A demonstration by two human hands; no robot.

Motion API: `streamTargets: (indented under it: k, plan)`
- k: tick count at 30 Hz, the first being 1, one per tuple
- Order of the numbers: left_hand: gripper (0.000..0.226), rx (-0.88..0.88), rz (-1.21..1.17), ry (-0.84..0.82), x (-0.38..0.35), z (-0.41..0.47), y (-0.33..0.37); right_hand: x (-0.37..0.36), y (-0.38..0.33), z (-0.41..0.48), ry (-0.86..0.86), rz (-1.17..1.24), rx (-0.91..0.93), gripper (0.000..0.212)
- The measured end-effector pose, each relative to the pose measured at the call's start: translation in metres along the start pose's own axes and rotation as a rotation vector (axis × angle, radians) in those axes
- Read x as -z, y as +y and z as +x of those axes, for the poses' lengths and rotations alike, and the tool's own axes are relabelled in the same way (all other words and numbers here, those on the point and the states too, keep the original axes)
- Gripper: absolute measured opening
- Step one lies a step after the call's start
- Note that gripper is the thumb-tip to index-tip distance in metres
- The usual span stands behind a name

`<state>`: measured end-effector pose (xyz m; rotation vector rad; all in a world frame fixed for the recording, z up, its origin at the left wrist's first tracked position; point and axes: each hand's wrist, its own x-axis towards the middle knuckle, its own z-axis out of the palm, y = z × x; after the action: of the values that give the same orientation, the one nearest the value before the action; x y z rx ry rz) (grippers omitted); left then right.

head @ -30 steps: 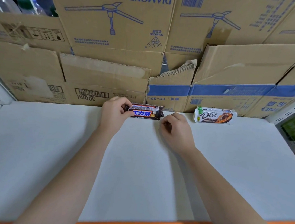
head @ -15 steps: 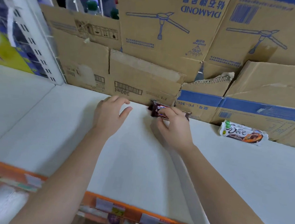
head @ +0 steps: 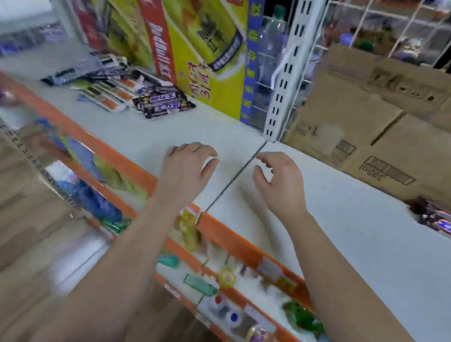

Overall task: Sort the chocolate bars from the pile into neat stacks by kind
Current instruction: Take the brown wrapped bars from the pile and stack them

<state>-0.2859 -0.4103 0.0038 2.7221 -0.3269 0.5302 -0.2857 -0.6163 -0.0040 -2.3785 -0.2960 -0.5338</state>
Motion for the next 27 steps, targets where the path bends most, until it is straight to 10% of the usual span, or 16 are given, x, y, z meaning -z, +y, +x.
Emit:
streamTargets:
  k: [27]
  plan:
    - [0.028, -0.031, -0.079, -0.083, 0.036, 0.122, -0.295, -0.237, -0.107, 0.207, -0.200, -0.193, -0.227, 0.039]
